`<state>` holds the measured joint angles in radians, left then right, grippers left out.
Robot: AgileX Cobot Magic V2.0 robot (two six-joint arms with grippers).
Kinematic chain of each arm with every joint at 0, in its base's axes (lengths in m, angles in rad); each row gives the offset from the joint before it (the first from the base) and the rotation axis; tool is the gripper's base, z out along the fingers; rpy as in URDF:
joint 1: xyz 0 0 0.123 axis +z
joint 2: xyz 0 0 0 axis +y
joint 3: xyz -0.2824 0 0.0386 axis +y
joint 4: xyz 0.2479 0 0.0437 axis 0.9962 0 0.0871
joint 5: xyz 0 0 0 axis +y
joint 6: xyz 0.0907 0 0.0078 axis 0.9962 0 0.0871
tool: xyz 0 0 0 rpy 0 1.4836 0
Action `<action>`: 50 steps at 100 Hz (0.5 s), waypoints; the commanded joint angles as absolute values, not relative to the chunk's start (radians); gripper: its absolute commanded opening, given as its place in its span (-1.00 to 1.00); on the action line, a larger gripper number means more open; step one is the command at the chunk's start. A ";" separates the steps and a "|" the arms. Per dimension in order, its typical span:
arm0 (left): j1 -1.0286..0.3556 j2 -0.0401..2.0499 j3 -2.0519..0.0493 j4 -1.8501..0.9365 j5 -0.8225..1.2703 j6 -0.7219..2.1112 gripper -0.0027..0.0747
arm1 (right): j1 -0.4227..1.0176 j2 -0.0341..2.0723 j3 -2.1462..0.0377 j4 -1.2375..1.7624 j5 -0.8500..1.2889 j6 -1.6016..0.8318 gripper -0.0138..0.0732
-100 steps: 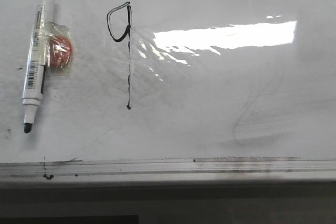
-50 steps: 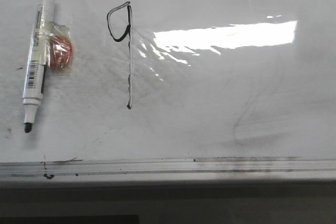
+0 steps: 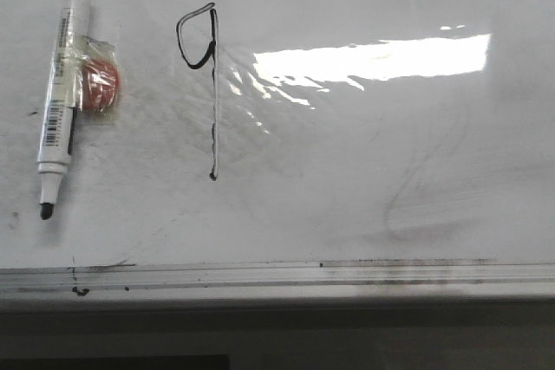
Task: Write number 9 on whiteboard
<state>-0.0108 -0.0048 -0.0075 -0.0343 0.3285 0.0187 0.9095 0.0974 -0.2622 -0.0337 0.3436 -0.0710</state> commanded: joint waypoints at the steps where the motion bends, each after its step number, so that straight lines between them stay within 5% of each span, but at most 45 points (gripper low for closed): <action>1: -0.009 -0.032 0.033 -0.043 0.285 0.006 -0.98 | 0.907 0.107 -0.282 -0.047 0.262 -0.074 -0.83; 31: -0.009 -0.032 0.033 -0.043 0.285 0.006 -0.98 | 0.895 0.107 -0.262 -0.061 0.217 -0.074 -0.83; 50: -0.009 -0.032 0.033 -0.043 0.285 0.006 -0.98 | 0.690 0.107 -0.143 -0.061 -0.078 -0.074 -0.83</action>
<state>-0.0108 -0.0048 -0.0075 -0.0343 0.3300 0.0187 0.7796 0.0974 -0.1573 -0.0489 0.1289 -0.0710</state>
